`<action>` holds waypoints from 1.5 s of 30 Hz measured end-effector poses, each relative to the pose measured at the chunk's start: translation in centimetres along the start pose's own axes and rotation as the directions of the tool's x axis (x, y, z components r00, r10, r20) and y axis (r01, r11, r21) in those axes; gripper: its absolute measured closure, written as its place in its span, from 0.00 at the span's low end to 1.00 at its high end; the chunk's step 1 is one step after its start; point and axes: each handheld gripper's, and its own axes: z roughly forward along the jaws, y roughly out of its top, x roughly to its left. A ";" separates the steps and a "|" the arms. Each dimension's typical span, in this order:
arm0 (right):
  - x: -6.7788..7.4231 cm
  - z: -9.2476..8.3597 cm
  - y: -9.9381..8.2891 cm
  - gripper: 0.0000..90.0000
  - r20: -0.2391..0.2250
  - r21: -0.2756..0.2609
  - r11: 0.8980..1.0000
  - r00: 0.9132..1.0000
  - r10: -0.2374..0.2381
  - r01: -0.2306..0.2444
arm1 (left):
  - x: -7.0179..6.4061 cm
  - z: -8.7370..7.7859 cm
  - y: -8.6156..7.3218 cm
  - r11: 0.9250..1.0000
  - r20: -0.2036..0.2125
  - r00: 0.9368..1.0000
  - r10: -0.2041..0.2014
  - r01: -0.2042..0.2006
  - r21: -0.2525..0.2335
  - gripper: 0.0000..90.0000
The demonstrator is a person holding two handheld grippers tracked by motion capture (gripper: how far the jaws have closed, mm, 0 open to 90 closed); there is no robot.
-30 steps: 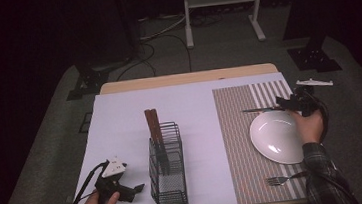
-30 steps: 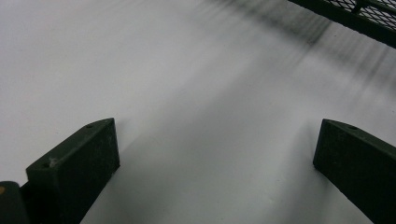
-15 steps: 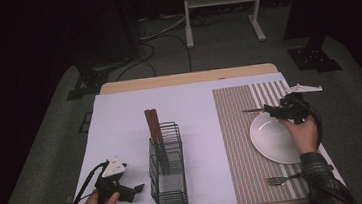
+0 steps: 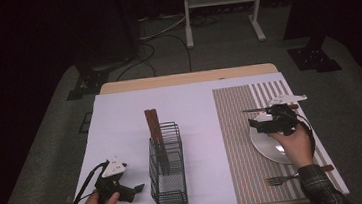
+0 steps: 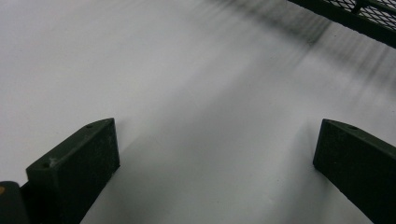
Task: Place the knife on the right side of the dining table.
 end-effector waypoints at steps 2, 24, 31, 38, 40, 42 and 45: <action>0.8 0.0 -0.1 0.14 -0.022 0.008 1.000 1.000 -0.014 0.014 | 0.0 0.0 0.0 1.000 0.000 1.000 0.001 -0.001 0.000 0.00; 10.1 1.8 -1.7 0.03 -0.247 0.052 0.978 0.951 -0.185 0.203 | 0.0 0.0 0.0 1.000 0.000 1.000 0.001 -0.001 0.000 0.00; 13.0 3.0 -2.3 0.02 -0.323 0.074 0.964 0.921 -0.218 0.255 | 0.0 0.0 0.0 1.000 0.000 1.000 0.003 -0.003 0.000 0.00; 15.7 3.9 -3.3 0.02 -0.385 0.084 0.935 0.877 -0.287 0.343 | 0.0 0.0 0.0 1.000 0.000 1.000 0.000 0.000 -0.002 0.00; 16.2 4.1 -3.5 0.02 -0.400 0.088 0.930 0.868 -0.295 0.357 | 0.0 0.0 0.0 1.000 0.000 1.000 -0.001 0.001 -0.002 0.00; 16.5 4.3 -3.6 0.02 -0.409 0.091 0.923 0.859 -0.306 0.373 | 0.0 0.0 0.0 1.000 0.000 1.000 -0.001 0.001 -0.002 0.00; 16.7 4.5 -3.9 0.02 -0.413 0.102 0.918 0.856 -0.311 0.383 | 0.0 0.0 0.0 1.000 0.001 1.000 0.000 0.000 -0.002 0.00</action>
